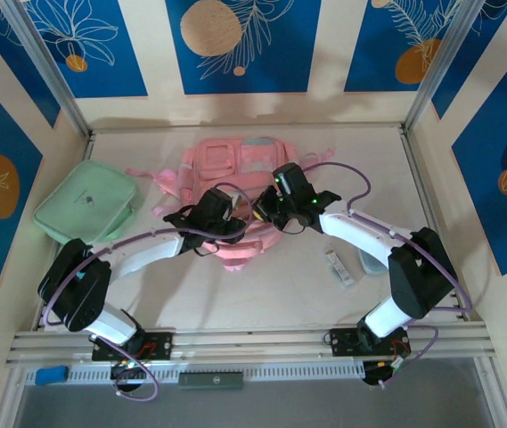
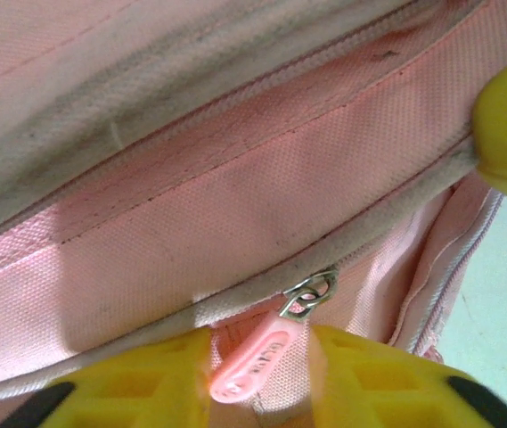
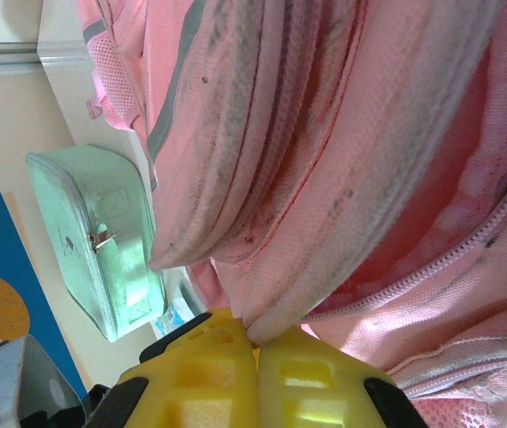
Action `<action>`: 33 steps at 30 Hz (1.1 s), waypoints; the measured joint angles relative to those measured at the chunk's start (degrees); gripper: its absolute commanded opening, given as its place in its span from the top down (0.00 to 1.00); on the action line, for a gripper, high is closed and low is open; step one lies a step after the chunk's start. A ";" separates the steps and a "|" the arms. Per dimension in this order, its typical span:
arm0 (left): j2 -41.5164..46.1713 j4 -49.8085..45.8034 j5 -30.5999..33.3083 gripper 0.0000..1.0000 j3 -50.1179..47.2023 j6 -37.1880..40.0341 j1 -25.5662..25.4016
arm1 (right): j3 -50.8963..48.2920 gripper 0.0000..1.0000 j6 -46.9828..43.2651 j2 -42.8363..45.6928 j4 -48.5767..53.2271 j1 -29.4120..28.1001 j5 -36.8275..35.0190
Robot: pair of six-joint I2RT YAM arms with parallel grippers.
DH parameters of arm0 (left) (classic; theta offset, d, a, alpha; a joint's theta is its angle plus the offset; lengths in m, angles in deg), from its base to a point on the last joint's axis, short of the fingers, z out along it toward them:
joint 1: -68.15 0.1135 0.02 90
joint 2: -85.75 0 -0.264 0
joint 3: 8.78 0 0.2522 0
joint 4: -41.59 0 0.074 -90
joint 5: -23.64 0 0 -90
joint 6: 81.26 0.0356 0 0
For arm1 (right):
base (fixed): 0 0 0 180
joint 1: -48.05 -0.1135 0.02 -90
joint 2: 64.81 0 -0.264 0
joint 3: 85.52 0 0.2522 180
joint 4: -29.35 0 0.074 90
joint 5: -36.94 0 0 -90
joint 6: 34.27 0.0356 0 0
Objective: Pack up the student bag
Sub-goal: Unzip the student bag at the center of the table.
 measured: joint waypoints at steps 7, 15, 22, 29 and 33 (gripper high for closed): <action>0.07 0.74 -0.85 0.96 0.02 0.90 -0.07 | 0.00 1.00 -0.02 0.00 0.02 0.02 0.24; 3.96 -2.10 -0.70 1.00 -0.37 3.26 -0.04 | -0.44 1.00 -2.78 2.58 0.98 3.21 3.98; 10.16 -8.87 -0.20 1.00 -2.71 4.15 0.04 | 0.28 1.00 -10.05 4.68 5.75 12.96 16.15; 14.67 -5.95 -1.27 1.00 -7.48 -2.03 -0.07 | 1.81 0.63 -15.08 3.30 9.77 15.54 20.72; 14.49 -5.16 -1.09 1.00 -7.56 -5.64 -1.11 | -0.09 0.45 -14.91 3.80 7.43 12.48 17.38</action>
